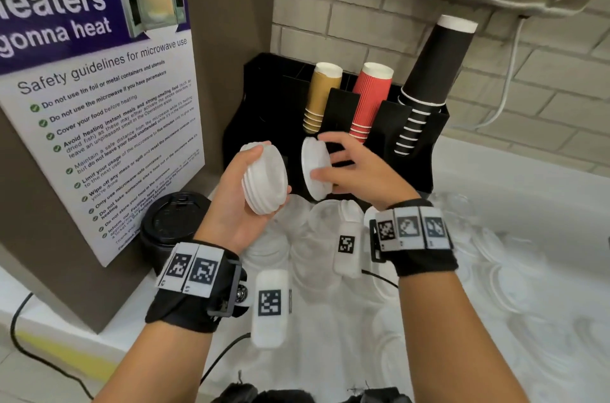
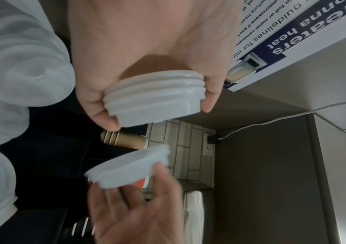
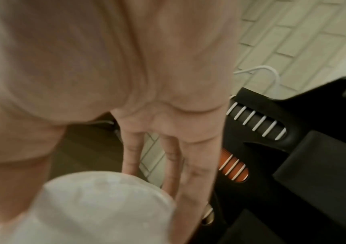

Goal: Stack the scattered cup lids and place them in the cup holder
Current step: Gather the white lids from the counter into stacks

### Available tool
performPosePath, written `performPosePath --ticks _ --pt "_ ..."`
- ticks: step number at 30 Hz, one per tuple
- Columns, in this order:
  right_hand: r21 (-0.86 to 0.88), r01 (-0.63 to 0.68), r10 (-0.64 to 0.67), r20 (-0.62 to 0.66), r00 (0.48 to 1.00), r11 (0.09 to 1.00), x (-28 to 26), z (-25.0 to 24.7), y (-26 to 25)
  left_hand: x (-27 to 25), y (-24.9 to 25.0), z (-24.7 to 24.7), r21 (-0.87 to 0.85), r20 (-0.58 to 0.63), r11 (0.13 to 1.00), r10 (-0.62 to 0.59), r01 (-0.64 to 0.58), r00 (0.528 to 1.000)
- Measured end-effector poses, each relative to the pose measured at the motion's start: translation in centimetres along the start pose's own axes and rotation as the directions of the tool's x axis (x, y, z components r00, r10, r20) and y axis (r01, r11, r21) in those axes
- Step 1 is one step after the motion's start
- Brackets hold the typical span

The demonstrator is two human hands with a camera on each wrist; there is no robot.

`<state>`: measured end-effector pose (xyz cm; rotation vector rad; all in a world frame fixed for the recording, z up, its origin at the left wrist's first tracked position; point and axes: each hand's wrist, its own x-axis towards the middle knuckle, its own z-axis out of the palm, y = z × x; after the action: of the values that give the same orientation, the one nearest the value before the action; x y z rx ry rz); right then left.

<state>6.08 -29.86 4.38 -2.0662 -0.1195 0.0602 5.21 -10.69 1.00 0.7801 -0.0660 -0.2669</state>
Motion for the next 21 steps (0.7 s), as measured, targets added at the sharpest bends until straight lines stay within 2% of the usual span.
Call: performPosePath --ticks 2,7,14,21 --pt "0.146 0.079 -0.078 -0.013 0.997 0.986 -1.3 0.2 -0.9 0.1 -0.3 0.2 0.024 0.016 0.999 -0.041 0.041 0.999" --pt "0.061 0.237 -0.239 0.033 0.97 0.97 -2.2 1.7 -2.1 0.0 -0.3 0.8 0.16 0.108 0.979 -0.143 0.125 0.984" --pt "0.045 0.303 -0.306 0.103 0.946 0.952 -1.9 3.3 -2.1 0.1 -0.1 0.7 0.078 0.137 0.992 -0.108 0.098 0.985" --pt "0.09 0.29 -0.298 0.091 0.95 0.953 -1.1 3.1 -2.0 0.4 0.5 0.5 0.1 0.062 0.994 -0.038 0.032 0.997"
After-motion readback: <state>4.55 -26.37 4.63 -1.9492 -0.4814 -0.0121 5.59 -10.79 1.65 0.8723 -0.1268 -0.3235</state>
